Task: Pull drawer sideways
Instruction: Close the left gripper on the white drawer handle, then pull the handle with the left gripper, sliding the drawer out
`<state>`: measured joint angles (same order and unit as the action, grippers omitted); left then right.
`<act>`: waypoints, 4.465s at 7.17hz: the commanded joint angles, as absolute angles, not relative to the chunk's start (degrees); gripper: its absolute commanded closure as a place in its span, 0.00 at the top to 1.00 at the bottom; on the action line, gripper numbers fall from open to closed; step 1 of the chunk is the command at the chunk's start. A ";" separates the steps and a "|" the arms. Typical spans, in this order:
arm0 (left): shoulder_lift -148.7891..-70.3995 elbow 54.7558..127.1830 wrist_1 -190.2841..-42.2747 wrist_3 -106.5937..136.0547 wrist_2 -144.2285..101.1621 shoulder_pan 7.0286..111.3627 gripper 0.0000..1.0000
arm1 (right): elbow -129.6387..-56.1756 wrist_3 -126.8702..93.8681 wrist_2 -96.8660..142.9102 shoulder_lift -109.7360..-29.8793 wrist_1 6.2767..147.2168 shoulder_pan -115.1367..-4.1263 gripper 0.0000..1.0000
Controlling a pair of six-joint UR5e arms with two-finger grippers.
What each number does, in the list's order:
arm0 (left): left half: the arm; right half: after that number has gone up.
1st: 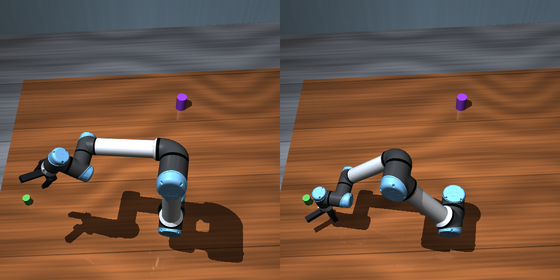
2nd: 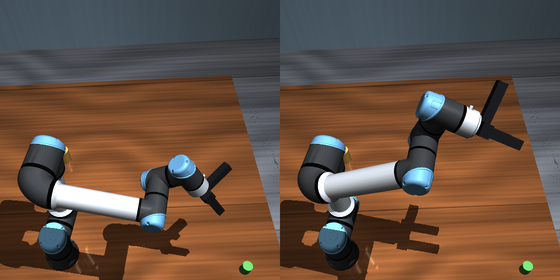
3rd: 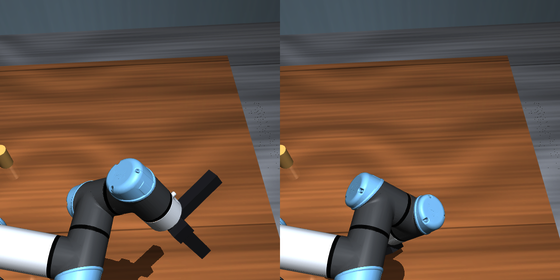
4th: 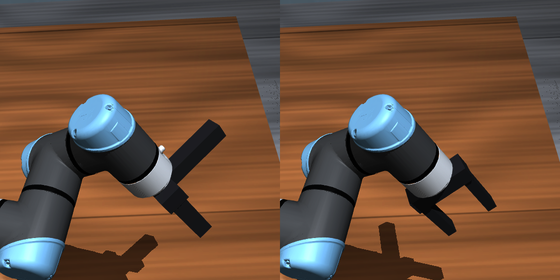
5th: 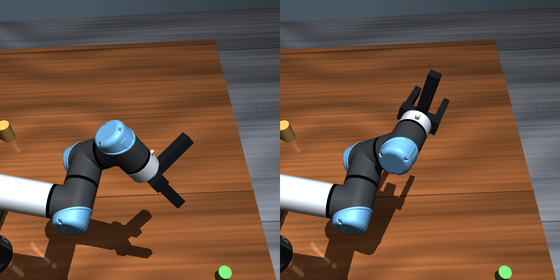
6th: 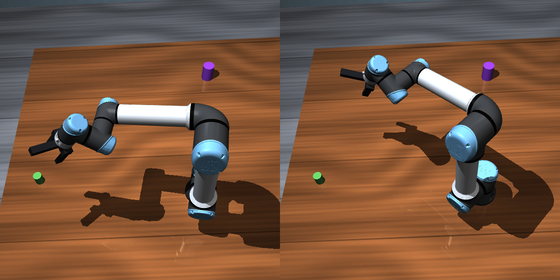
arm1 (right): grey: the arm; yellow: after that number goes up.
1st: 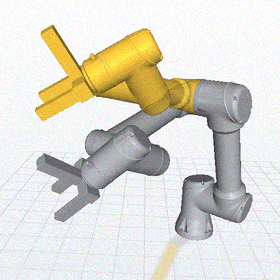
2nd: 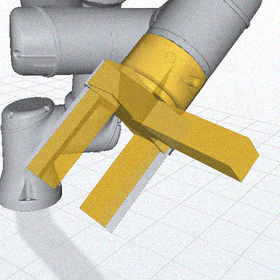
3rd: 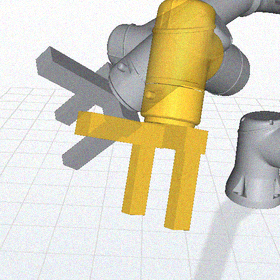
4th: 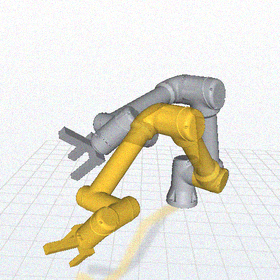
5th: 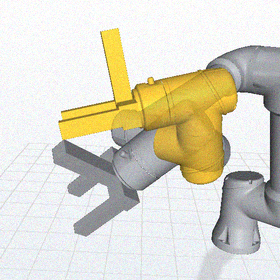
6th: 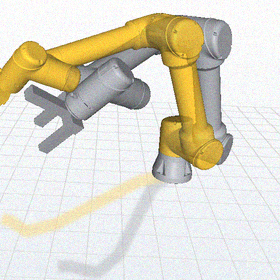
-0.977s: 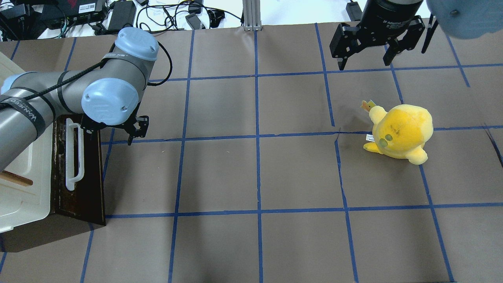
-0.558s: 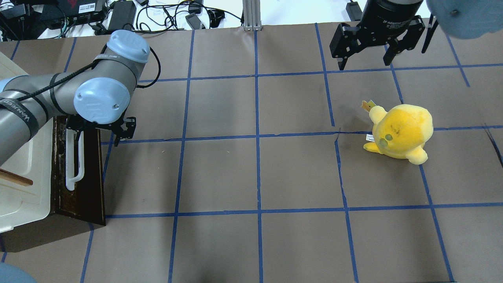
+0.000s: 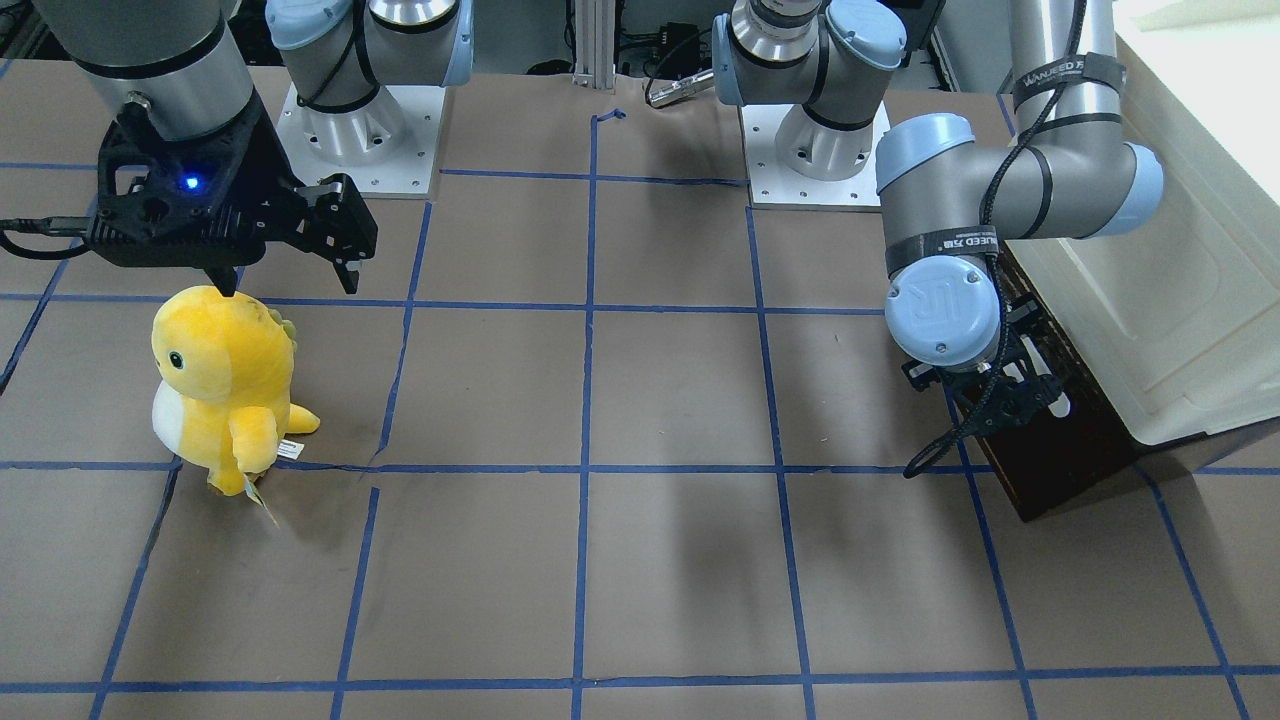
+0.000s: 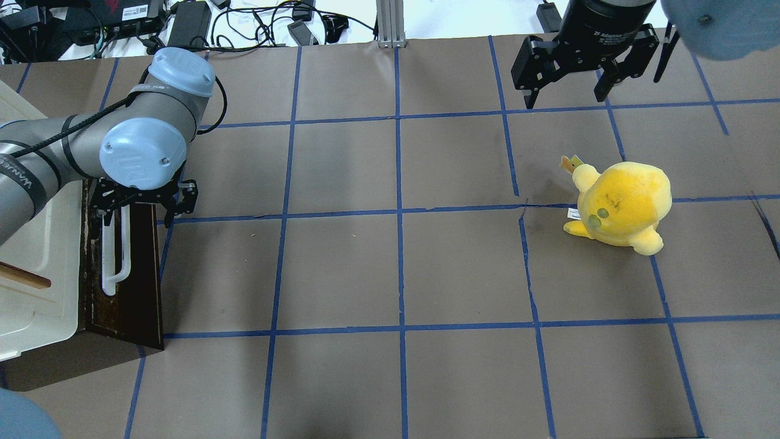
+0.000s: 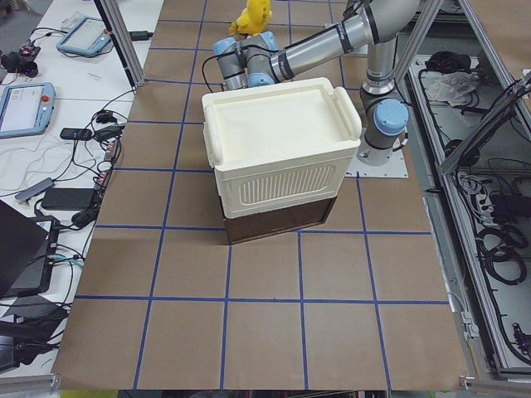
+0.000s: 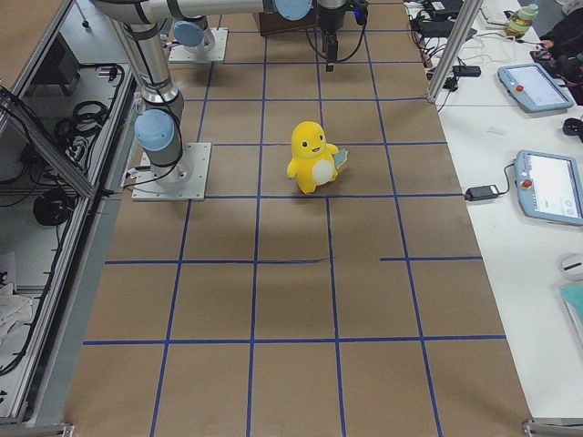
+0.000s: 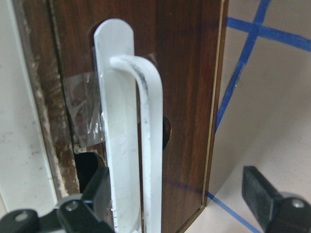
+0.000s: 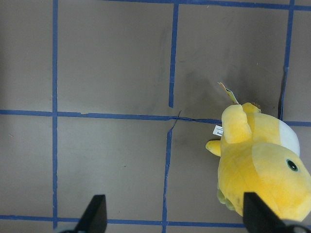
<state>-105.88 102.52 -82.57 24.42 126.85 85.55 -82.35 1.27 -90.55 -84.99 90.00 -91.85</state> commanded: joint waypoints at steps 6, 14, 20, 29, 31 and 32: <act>-106.17 103.45 -83.85 24.61 127.18 85.25 0.81 | -82.35 1.23 -90.61 -84.99 90.00 -91.85 1.00; -106.35 103.62 -84.73 23.99 128.40 84.37 0.66 | -82.35 1.23 -90.61 -84.99 90.00 -91.85 1.00; -106.79 103.62 -84.73 23.91 128.41 84.37 0.53 | -82.35 1.23 -90.53 -84.99 90.00 -91.85 1.00; -106.61 103.45 -85.43 24.08 130.34 84.37 0.28 | -82.35 1.23 -90.53 -84.99 90.00 -91.85 1.00; -106.61 103.27 -85.52 24.08 130.34 84.37 0.13 | -82.35 1.32 -90.61 -84.99 90.00 -91.85 1.00; -106.79 103.18 -85.69 24.17 130.34 84.46 0.13 | -82.35 1.23 -90.53 -84.99 90.00 -91.85 1.00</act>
<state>-106.68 103.29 -85.54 24.09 130.35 84.40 -82.35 1.27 -90.56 -84.99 90.00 -91.84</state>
